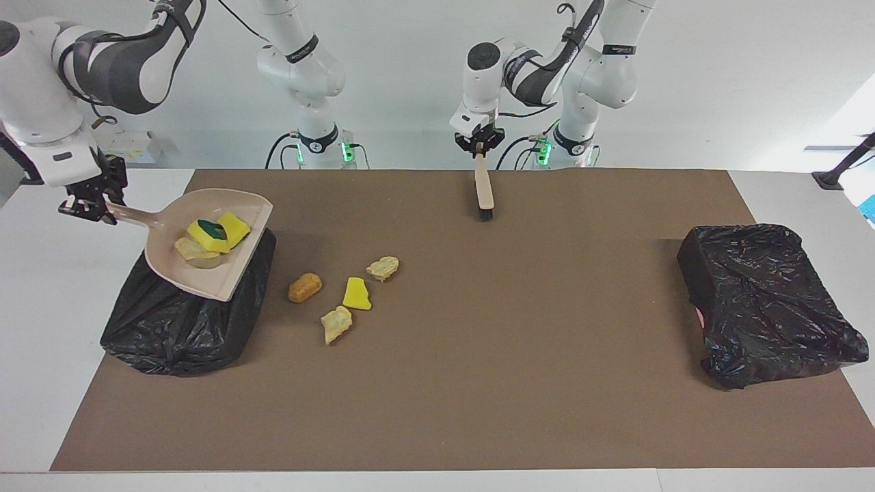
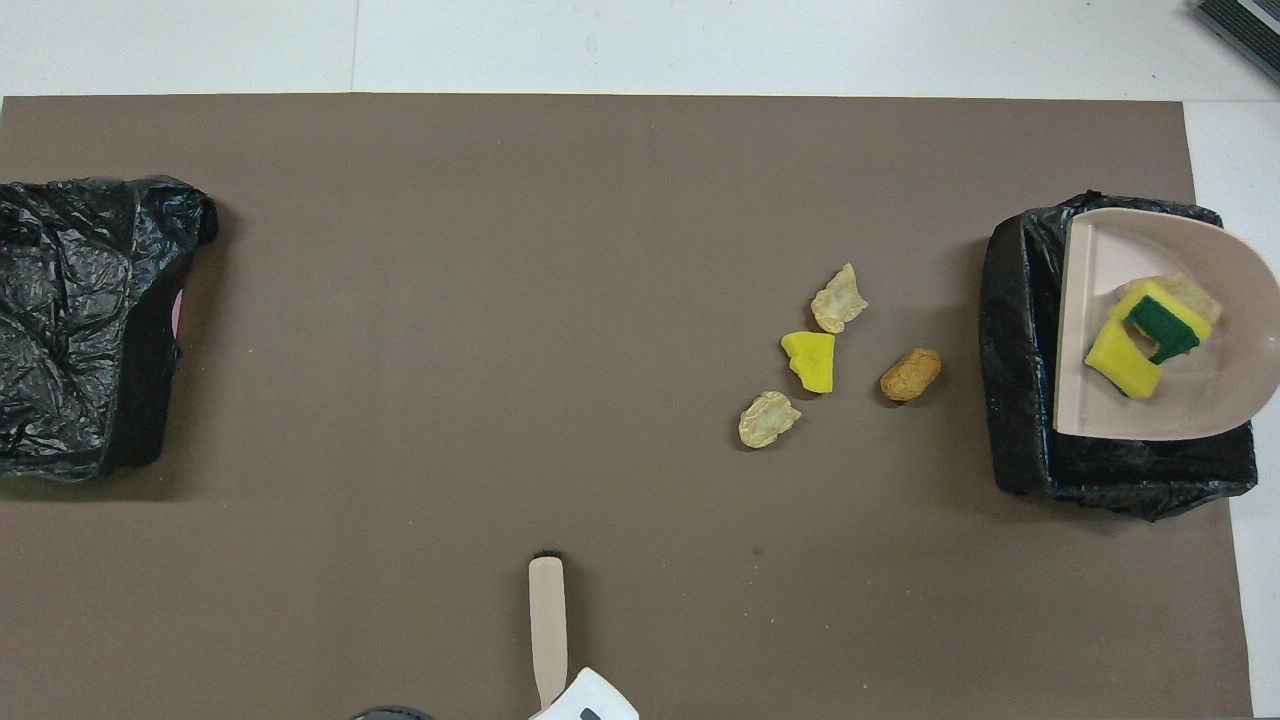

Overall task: Sweep and dump trash in bin
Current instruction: 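Carry the dustpan over the bin nearest the right gripper and tip it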

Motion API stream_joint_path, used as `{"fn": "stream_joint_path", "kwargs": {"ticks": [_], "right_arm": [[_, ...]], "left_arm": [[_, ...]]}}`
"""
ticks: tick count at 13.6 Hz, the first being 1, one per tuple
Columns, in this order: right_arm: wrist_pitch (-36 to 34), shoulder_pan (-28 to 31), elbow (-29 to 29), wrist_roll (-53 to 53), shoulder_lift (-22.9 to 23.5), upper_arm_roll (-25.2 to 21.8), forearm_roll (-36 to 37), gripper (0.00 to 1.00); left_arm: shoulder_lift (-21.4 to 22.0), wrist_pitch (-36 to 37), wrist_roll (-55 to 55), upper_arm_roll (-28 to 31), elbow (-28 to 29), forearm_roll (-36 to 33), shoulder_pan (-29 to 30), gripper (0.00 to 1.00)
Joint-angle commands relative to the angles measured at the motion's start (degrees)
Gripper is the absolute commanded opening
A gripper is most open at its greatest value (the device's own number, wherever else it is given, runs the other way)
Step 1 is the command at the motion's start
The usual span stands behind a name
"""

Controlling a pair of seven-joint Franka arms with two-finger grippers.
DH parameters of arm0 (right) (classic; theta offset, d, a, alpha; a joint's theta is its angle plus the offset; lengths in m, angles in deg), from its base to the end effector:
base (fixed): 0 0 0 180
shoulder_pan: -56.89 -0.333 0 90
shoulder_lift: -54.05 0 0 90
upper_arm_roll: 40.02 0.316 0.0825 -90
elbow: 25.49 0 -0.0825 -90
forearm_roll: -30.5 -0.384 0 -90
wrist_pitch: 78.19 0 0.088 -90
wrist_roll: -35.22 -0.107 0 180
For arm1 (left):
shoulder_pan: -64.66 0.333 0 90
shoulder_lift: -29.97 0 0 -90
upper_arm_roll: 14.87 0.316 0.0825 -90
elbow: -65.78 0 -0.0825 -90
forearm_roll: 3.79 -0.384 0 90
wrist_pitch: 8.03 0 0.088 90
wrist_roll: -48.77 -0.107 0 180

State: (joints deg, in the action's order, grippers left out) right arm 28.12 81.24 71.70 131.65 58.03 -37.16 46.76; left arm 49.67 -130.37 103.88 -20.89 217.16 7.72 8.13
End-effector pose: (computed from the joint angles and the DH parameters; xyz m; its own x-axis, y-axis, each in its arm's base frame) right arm 0.5451 -0.2390 0.5534 0.1930 0.9408 -0.2785 0.9812 -0.1871 0.0480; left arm 0.1706 -0.3429 0.3444 0.9818 0.0077 -0.1897 -0.0062 -0.9973 -0.0727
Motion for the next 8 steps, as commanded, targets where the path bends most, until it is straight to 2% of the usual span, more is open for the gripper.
{"fn": "stream_joint_path", "kwargs": {"ticks": [1, 2, 3, 5, 6, 8], "right_arm": [[3.9, 1.0, 5.5, 0.3, -3.6, 0.5, 6.7, 0.00], [4.2, 0.9, 6.1, -0.3, -4.1, 0.6, 8.8, 0.00], [4.2, 0.8, 6.2, -1.1, -4.1, 0.6, 9.7, 0.00], [4.3, 0.4, 8.0, -3.9, -5.0, 0.6, 11.6, 0.00], [4.5, -1.3, 9.0, -6.2, -5.3, 0.6, 15.6, 0.00], [4.7, -2.0, 10.1, -9.3, -5.4, 0.6, 19.3, 0.00]], "left_arm": [[-1.1, -1.1, -1.4, 0.5, 0.1, -0.4, 2.3, 0.44], [-2.4, -0.6, -3.3, 0.5, -0.9, -0.4, 3.7, 0.49], [-3.8, -0.4, -6.6, 0.5, -2.3, -0.4, 5.6, 0.58], [-6.4, 0.2, -13.2, 0.6, -5.6, -0.6, 9.2, 0.87], [-7.3, 1.5, -15.1, 0.6, -7.3, -1.1, 11.3, 1.00], [-8.1, 3.3, -21.2, 0.7, -10.9, -1.1, 15.4, 1.00]]}}
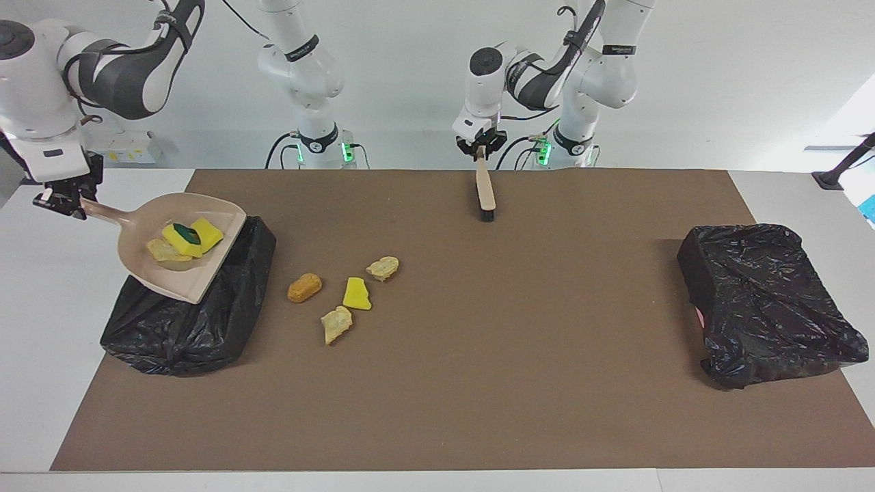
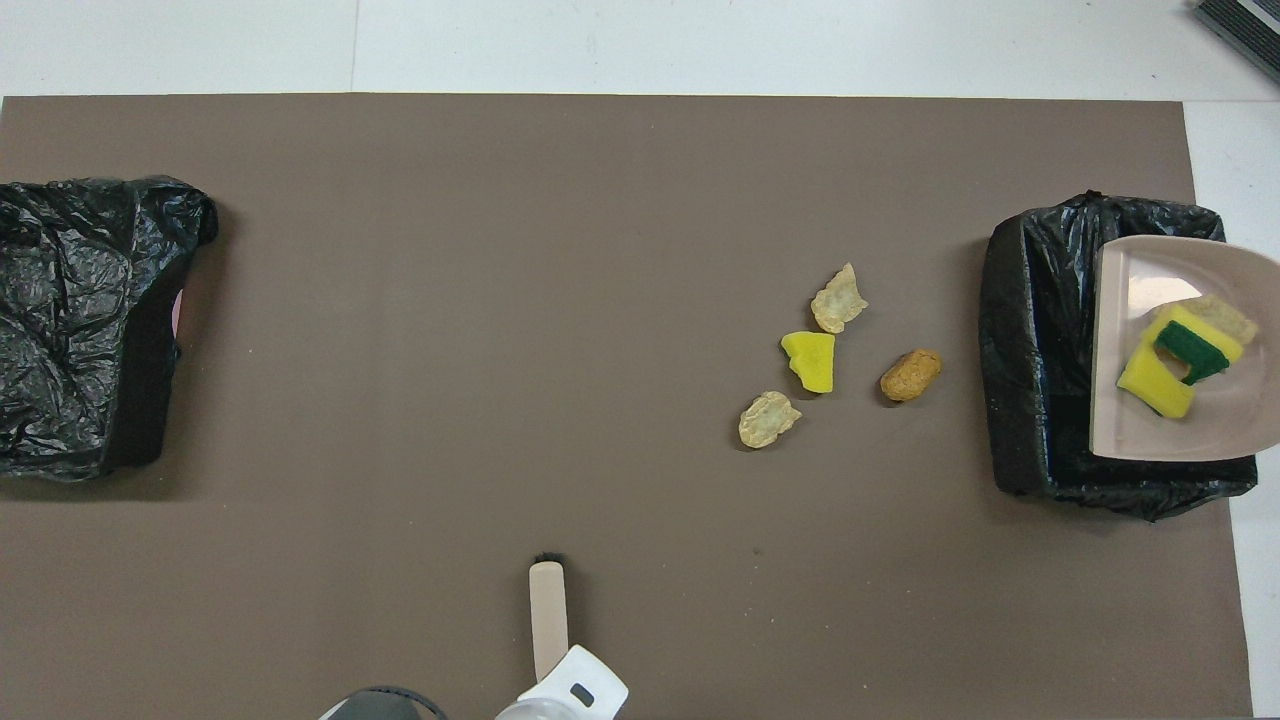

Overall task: Sweep and dump trash in bin
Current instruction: 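Carry the dustpan over the bin nearest the right gripper and tip it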

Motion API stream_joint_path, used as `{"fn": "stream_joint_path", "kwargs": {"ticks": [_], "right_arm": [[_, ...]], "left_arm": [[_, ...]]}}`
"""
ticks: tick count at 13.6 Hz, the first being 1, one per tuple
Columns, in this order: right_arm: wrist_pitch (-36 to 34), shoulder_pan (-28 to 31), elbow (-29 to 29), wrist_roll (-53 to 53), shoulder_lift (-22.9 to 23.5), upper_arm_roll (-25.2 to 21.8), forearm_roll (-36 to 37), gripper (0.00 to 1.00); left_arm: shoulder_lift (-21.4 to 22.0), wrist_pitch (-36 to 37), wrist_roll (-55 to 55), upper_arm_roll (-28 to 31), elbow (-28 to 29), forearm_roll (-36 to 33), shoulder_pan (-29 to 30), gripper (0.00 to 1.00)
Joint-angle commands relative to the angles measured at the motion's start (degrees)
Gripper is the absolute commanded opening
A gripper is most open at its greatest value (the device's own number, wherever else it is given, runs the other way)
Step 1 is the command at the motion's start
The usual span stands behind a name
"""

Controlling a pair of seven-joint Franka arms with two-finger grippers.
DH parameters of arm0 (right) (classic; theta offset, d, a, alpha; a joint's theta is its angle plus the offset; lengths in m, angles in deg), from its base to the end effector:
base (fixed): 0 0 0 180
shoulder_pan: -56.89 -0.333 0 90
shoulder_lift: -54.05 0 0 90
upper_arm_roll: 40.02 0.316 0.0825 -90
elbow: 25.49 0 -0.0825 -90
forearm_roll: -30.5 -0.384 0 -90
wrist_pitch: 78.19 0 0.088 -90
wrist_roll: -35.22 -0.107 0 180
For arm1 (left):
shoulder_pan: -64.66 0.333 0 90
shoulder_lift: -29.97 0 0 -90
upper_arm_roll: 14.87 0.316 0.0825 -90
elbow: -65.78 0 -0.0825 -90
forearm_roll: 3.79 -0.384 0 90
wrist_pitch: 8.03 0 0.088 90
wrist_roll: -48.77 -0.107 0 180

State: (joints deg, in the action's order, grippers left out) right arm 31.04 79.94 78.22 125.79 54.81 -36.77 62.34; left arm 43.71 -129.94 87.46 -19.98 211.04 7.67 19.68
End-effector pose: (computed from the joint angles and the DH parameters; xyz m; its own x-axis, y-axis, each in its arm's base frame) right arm 0.5313 -0.2318 0.5430 0.1541 0.8460 -0.5105 0.9864 -0.1615 0.0301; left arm 0.2612 -0.3249 0.3467 0.9739 -0.0717 -0.2153 -0.0753 -0.9971 -0.0086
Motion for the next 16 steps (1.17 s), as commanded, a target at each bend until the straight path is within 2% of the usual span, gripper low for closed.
{"fn": "stream_joint_path", "kwargs": {"ticks": [1, 6, 10, 13, 16], "right_arm": [[2.0, -0.6, 3.8, -3.8, -2.2, 0.2, 4.0, 0.00], [1.6, -0.5, 5.5, -8.2, -3.0, 0.2, 11.2, 0.00], [-3.2, -3.7, 5.2, -11.6, -3.1, 0.3, 15.6, 0.00], [-3.9, -4.0, 4.8, -11.7, -3.0, 0.4, 17.0, 0.00], [-5.2, -4.6, 3.9, -11.7, -3.0, 0.4, 18.5, 0.00]], "left_arm": [[-2.2, 4.0, -7.2, -0.2, -6.7, -1.2, 6.4, 1.00], [-2.3, 12.2, -20.5, -0.2, -19.1, -9.2, 18.5, 1.00], [-4.8, 12.9, -28.6, -0.1, -26.1, -10.3, 26.6, 1.00], [-8.5, 20.1, -32.4, 0.0, -36.4, -13.7, 29.9, 1.00], [-8.6, 23.9, -35.9, 0.1, -41.2, -13.7, 32.8, 1.00]]}}
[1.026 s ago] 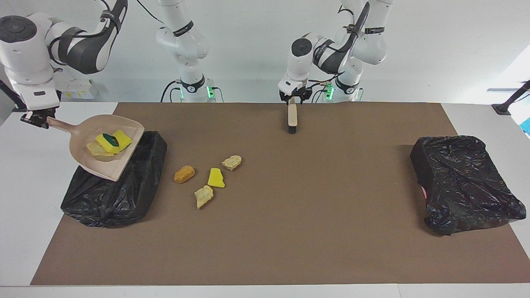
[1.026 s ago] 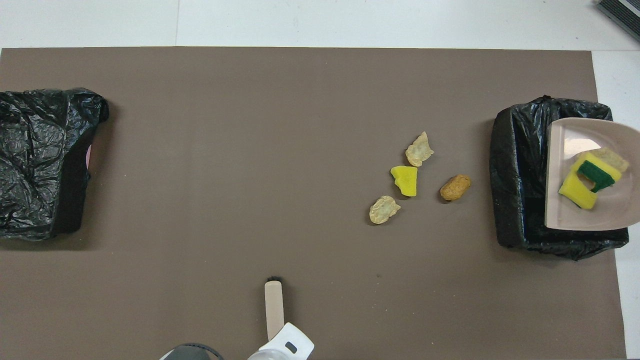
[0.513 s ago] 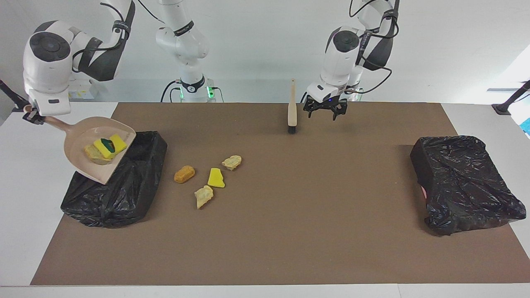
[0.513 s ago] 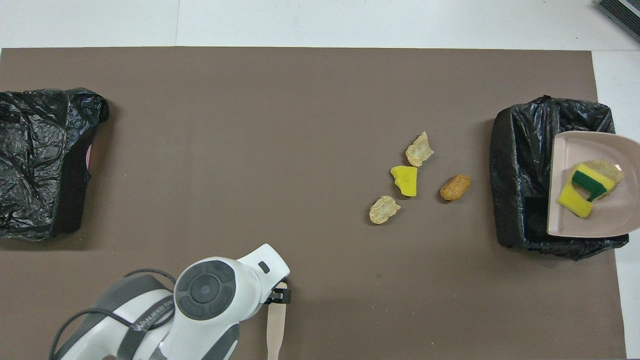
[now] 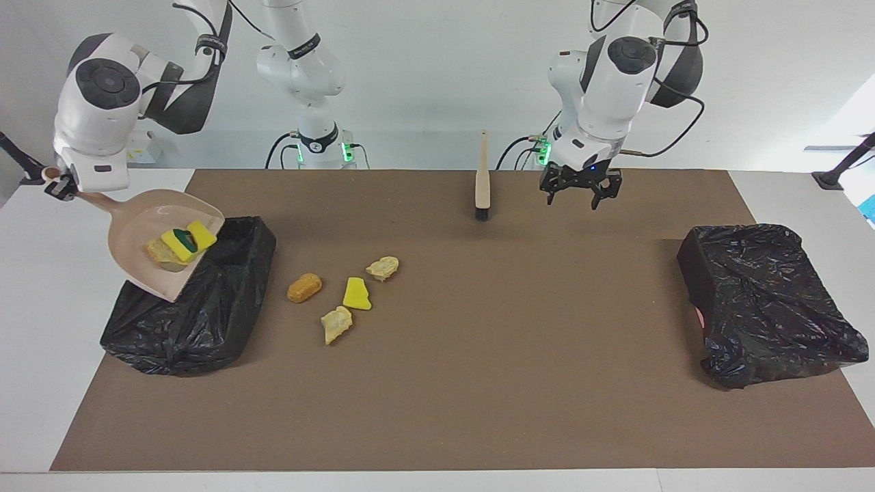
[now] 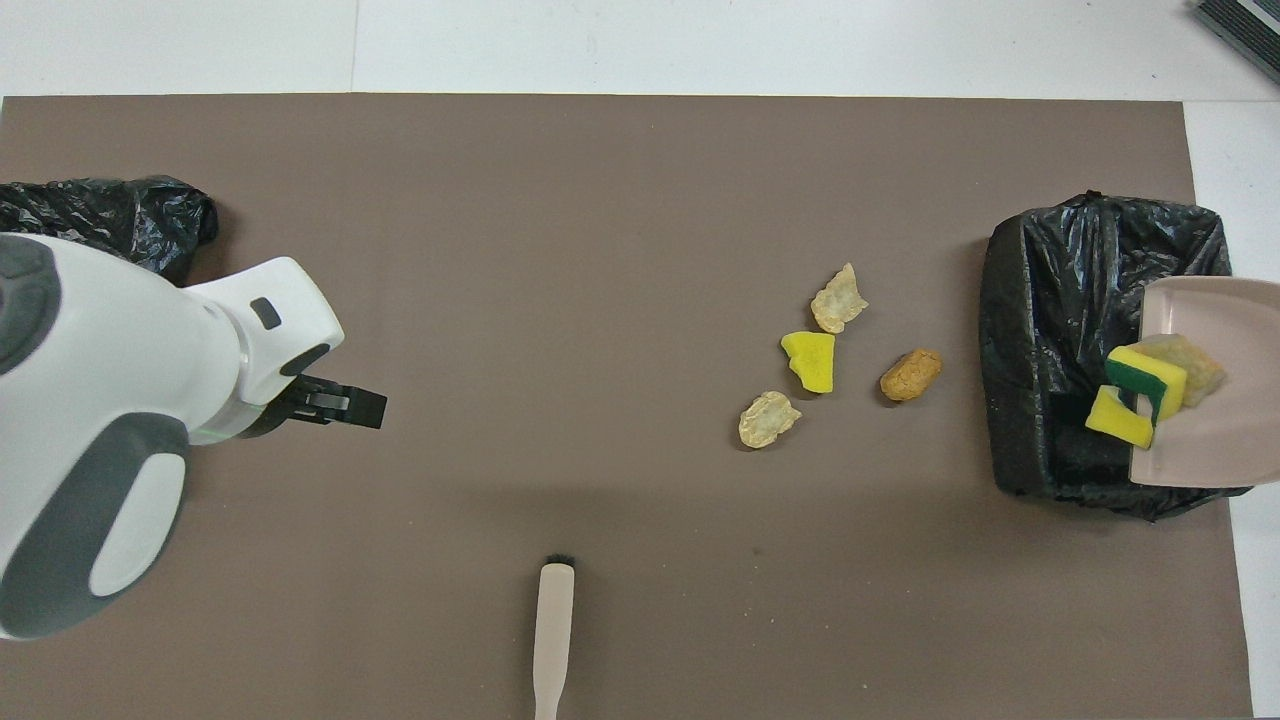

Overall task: Sweep and dump trash in bin
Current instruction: 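Carry the dustpan over the bin nearest the right gripper and tip it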

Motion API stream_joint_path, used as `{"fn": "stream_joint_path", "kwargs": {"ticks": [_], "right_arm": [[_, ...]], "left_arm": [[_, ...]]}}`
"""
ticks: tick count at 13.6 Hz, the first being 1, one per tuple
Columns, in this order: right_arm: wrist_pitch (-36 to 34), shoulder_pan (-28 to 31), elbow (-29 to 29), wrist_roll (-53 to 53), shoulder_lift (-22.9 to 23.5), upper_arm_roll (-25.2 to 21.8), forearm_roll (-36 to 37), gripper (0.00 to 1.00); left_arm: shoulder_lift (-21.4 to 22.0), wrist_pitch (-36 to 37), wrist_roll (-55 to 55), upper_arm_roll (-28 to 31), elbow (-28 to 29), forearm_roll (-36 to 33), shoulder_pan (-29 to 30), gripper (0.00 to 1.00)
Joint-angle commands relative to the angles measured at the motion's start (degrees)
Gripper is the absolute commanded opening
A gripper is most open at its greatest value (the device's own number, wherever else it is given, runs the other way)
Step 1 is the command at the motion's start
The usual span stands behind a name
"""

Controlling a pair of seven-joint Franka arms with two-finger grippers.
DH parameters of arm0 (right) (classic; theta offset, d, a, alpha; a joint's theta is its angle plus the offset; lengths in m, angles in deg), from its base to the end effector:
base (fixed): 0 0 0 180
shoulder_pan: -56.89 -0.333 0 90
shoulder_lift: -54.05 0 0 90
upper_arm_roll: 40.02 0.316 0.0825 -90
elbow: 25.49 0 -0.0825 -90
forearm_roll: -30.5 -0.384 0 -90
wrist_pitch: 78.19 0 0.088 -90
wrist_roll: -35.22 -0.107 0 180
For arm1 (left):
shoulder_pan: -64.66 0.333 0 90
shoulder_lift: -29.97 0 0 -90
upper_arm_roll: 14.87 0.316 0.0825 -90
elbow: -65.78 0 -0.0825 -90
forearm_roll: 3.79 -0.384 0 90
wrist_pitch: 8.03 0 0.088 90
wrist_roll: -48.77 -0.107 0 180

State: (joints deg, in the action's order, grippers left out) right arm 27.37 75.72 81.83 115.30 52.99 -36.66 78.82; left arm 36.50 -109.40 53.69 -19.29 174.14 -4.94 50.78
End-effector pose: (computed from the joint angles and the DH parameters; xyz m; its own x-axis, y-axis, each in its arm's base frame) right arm 0.5264 -0.2070 0.5397 0.1470 0.6740 -0.7240 0.9822 -0.1859 0.0264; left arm 0.4994 -0.1651 0.5505 0.9720 -0.2347 -0.0060 -0.2348 -0.9716 -0.0290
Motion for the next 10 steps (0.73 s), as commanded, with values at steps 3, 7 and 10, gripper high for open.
{"fn": "stream_joint_path", "kwargs": {"ticks": [3, 7, 10], "right_arm": [[-4.0, -2.0, -1.1, -1.2, -1.0, 0.3, 3.5, 0.00], [-4.0, -3.9, -4.3, -0.9, 0.3, 0.9, 7.7, 0.00], [-3.4, -4.9, -5.8, 2.0, -0.2, 0.8, 7.7, 0.00]], "left_arm": [[-1.2, 7.6, -4.4, -0.2, -8.8, -0.3, 4.4, 1.00], [-1.8, 14.3, -5.0, -0.1, -16.1, 0.1, 7.4, 1.00], [-2.1, 18.7, -5.1, 0.2, -19.8, 1.3, 8.2, 1.00]]}}
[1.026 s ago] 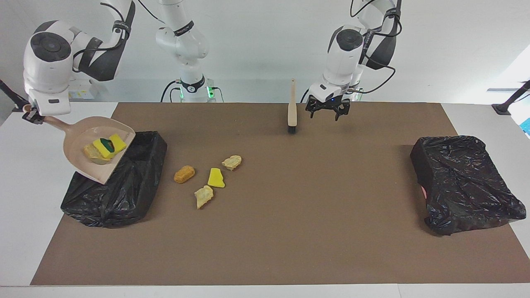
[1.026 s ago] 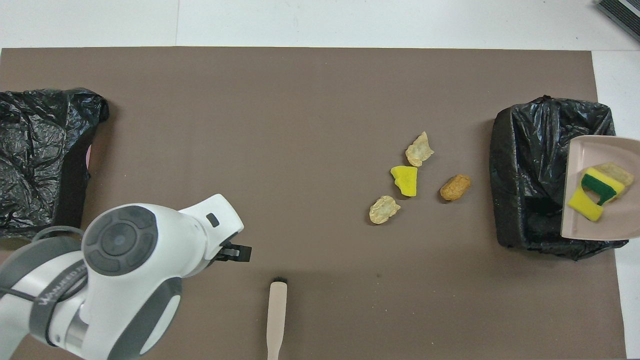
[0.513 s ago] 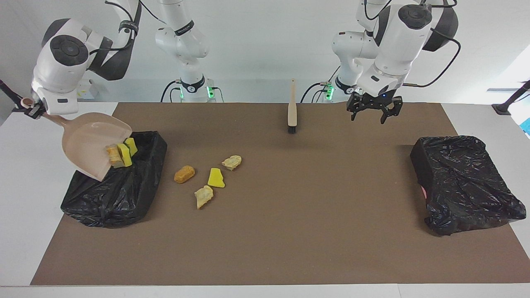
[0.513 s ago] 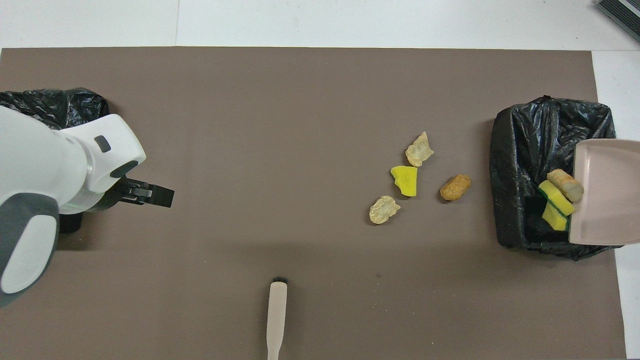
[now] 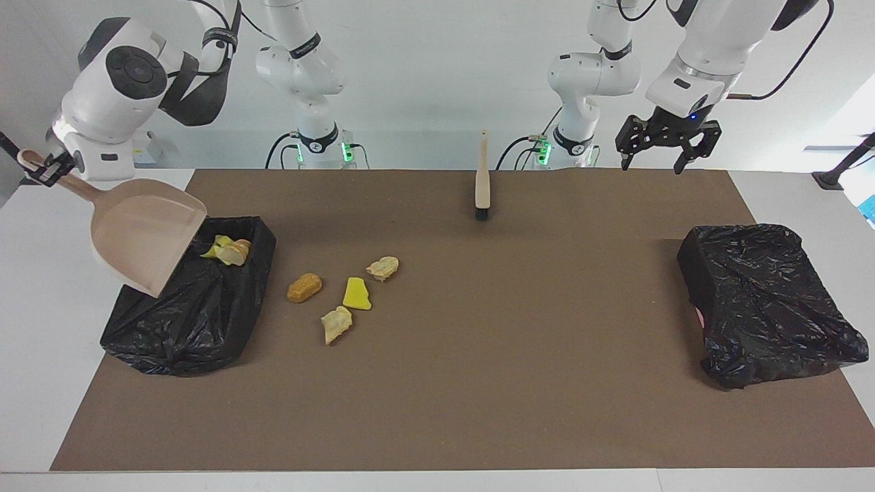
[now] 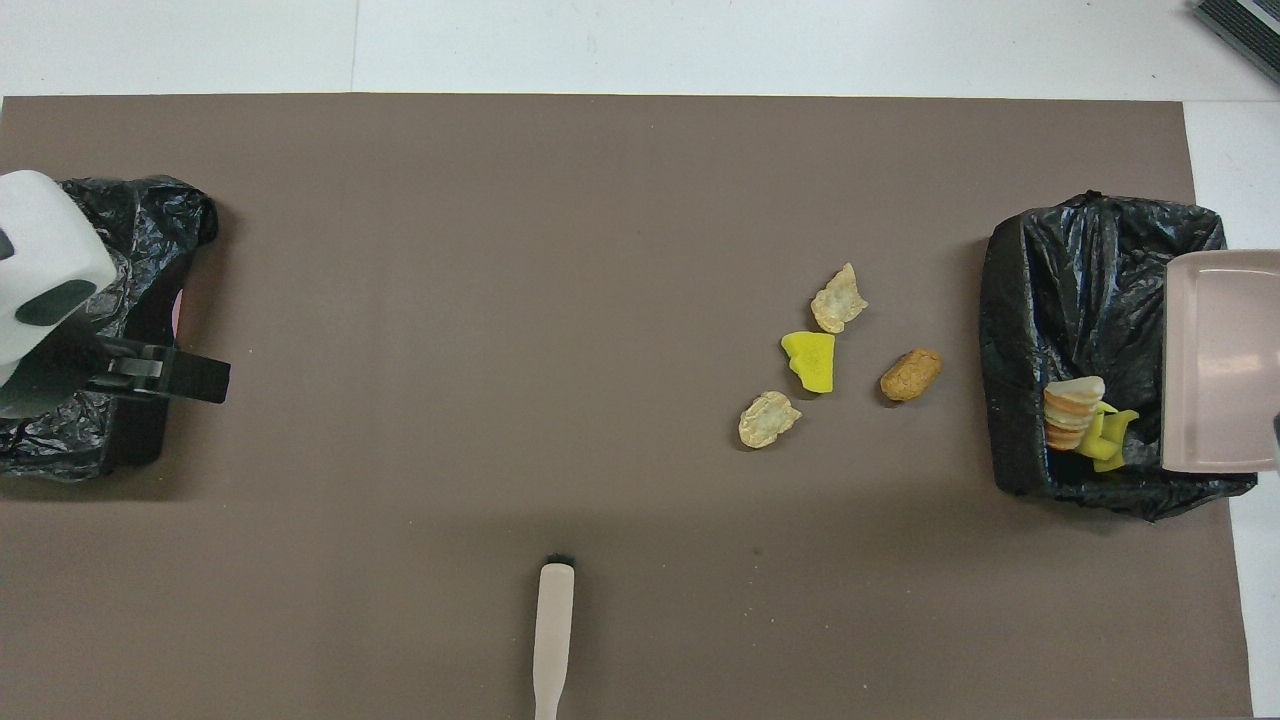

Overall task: Sweep and dump trash in bin
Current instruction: 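Carry the dustpan over the bin nearest the right gripper and tip it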

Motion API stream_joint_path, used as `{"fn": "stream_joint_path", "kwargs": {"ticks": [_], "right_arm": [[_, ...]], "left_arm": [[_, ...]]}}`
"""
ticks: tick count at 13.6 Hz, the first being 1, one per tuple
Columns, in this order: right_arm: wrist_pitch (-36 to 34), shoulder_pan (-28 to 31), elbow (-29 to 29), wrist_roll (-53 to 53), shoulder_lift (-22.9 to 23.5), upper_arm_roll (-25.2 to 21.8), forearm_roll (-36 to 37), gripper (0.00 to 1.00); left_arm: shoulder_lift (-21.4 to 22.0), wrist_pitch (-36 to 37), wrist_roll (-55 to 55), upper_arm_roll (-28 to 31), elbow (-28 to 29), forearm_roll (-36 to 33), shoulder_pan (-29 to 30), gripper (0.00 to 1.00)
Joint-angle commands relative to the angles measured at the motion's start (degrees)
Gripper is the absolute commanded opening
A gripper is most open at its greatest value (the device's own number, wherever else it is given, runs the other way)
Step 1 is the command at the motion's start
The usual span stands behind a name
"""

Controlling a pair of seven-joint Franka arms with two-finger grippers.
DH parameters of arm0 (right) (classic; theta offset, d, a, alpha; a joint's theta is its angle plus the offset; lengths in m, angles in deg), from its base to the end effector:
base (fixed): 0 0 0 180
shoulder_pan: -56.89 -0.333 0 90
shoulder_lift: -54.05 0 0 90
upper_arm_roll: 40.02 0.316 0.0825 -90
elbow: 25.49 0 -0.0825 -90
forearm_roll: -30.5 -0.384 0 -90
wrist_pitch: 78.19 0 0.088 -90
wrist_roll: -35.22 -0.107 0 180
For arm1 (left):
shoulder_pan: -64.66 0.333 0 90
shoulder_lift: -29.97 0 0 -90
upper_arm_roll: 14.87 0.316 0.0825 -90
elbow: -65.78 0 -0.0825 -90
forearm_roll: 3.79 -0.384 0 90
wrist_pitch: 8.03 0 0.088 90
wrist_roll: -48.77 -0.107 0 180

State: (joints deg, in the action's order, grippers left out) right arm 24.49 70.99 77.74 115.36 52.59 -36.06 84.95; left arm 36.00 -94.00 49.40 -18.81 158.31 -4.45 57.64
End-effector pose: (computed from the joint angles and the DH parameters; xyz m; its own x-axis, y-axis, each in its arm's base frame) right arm 0.5432 -0.1670 0.5828 0.1104 0.5918 -0.7985 0.9930 -0.0999 0.0632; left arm 0.5046 -0.0986 0.6538 0.9840 -0.1781 -0.0093 -0.1782 -0.9838 -0.0188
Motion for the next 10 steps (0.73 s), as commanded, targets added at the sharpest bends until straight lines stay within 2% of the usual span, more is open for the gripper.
{"fn": "stream_joint_path", "kwargs": {"ticks": [1, 5, 7, 10], "right_arm": [[-0.1, 0.1, -2.2, 5.2, 0.1, 0.1, 0.7, 0.00], [-0.1, 0.7, -3.3, 7.2, 0.3, 0.0, -6.5, 0.00], [-0.2, 0.8, -3.3, 7.3, 0.3, -0.5, -11.7, 0.00], [0.1, 2.3, -3.2, 8.4, 0.4, -0.6, -21.3, 0.00]], "left_arm": [[-2.3, 3.9, -0.7, -0.4, -4.6, 0.9, 1.7, 1.00], [-7.7, 9.1, -0.8, -0.3, -13.8, 1.0, 2.0, 1.00], [-7.7, 9.0, -0.9, -0.3, -13.8, 1.1, 3.1, 1.00], [-5.2, 8.4, -2.6, 0.2, -11.4, 1.2, 3.4, 1.00]]}}
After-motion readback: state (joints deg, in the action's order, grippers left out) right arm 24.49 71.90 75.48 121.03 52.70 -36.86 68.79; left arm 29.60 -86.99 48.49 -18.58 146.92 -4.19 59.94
